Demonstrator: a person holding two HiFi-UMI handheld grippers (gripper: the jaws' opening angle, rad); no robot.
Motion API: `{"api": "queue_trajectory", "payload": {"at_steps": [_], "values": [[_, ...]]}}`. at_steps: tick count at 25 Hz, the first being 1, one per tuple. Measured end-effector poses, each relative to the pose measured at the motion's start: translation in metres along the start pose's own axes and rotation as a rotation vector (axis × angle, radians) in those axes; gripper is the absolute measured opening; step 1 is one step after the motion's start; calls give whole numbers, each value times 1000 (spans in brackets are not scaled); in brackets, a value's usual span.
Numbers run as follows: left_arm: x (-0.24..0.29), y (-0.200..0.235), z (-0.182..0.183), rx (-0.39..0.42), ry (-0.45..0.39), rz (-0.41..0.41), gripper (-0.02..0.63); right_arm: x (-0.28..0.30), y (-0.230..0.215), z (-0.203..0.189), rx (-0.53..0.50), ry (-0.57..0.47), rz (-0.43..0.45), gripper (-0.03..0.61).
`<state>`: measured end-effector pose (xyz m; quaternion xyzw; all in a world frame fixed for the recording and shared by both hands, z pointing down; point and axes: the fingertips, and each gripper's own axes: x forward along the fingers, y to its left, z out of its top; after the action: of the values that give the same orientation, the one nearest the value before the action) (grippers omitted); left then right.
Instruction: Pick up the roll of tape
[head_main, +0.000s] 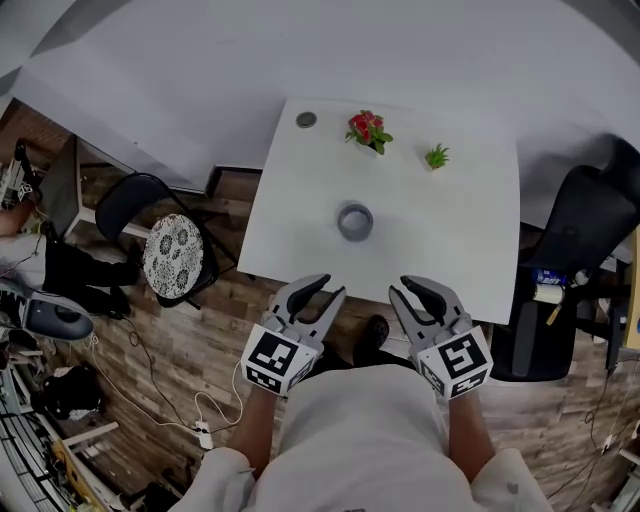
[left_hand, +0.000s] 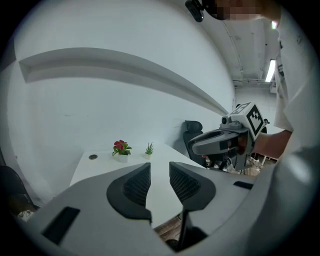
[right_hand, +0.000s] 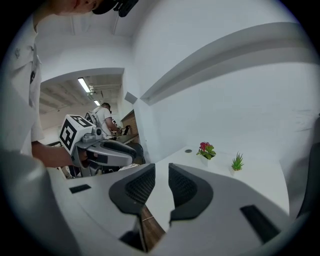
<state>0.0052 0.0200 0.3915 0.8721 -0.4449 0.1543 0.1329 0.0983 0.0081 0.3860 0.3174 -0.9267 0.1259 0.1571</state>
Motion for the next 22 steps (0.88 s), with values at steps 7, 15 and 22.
{"api": "queue_trajectory", "payload": {"at_steps": [7,15,22], "values": [[9,-8,-3,-9,6,39,149,1,-4,-3,-8,7,42,101],[14,-10,-9,-9,29,33,164,8,-7,-6,2,26,61,101],[20,6,-11,-17,47,8,164,26,-12,-7,10,48,48,101]]}}
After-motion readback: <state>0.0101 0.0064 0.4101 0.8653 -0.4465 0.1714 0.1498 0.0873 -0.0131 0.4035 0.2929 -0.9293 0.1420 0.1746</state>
